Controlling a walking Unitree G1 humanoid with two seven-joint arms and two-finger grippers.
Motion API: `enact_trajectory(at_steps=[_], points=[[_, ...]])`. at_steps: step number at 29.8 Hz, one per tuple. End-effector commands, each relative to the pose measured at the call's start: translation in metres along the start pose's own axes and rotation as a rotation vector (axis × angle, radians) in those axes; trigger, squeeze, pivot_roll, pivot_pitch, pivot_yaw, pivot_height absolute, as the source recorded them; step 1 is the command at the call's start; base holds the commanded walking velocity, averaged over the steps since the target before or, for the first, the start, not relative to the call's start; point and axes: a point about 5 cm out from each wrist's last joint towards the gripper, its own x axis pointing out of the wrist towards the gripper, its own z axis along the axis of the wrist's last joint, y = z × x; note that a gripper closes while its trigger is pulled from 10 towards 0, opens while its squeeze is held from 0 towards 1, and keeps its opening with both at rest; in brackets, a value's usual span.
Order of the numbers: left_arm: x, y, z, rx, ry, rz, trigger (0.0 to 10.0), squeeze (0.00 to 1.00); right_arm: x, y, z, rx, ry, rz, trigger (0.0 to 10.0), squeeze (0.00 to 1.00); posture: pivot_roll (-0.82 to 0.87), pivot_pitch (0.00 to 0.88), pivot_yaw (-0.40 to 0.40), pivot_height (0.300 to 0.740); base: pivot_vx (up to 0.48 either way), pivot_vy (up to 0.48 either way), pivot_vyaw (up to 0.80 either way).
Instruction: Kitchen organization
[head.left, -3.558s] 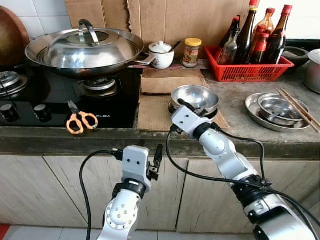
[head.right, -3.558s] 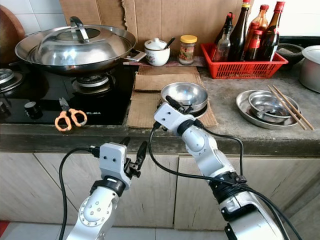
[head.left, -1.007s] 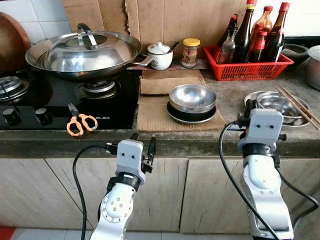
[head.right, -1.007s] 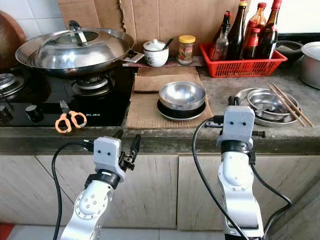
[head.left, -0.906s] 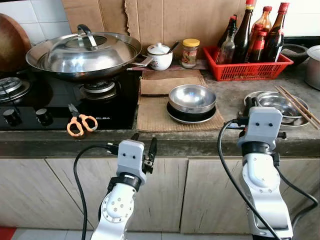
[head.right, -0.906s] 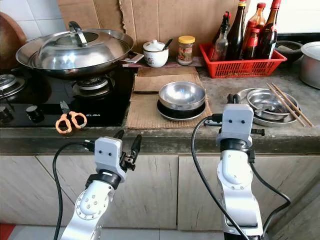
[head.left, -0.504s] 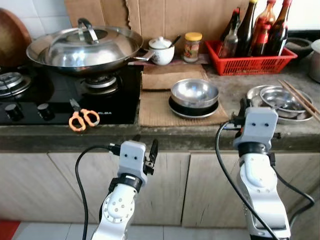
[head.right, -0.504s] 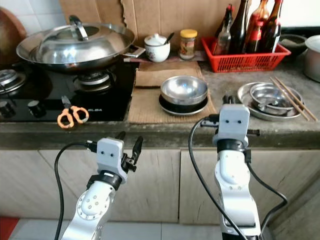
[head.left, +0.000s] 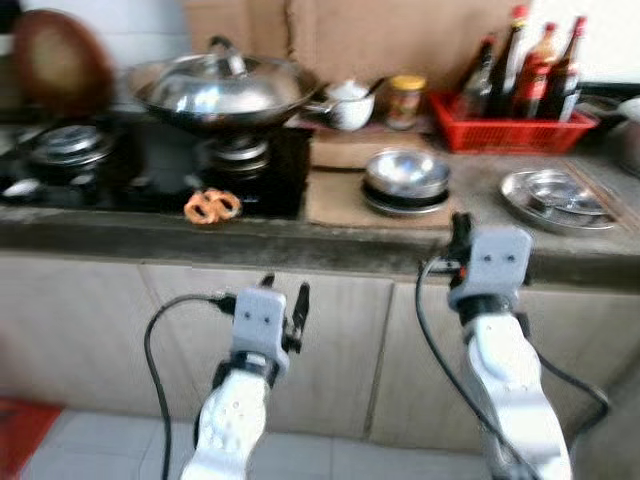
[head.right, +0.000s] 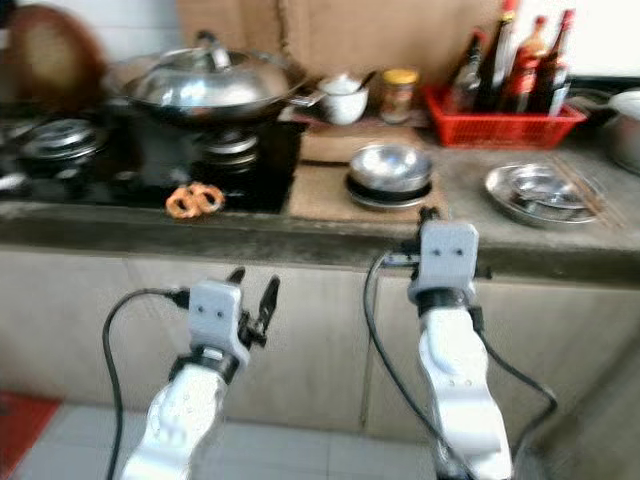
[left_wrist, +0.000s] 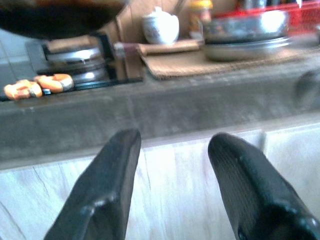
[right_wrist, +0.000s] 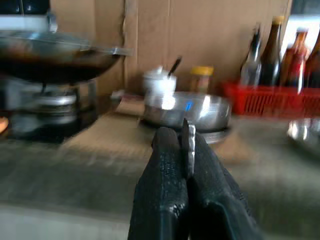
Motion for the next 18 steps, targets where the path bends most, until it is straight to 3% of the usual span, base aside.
enact_trajectory(at_steps=[1,7,18], points=[[0.001,0.000,0.004,0.009,-0.013,-0.003,10.0,0.00,-0.001,0.006,0.001,0.018,0.004,0.045,10.0,0.00,0.03,0.000,0.000,0.740,-0.322,0.000,0.00],[-0.002,-0.001,0.002,0.009,-0.004,-0.009,10.0,0.00,-0.012,0.013,-0.009,0.003,0.044,0.146,10.0,0.00,0.04,0.002,-0.004,0.740,-0.317,0.000,0.00],[-0.008,-0.002,-0.007,-0.010,0.041,-0.031,10.0,0.00,-0.019,0.011,-0.016,-0.014,0.073,0.161,10.0,0.00,0.03,0.001,0.002,0.740,-0.055,0.000,-0.75]])
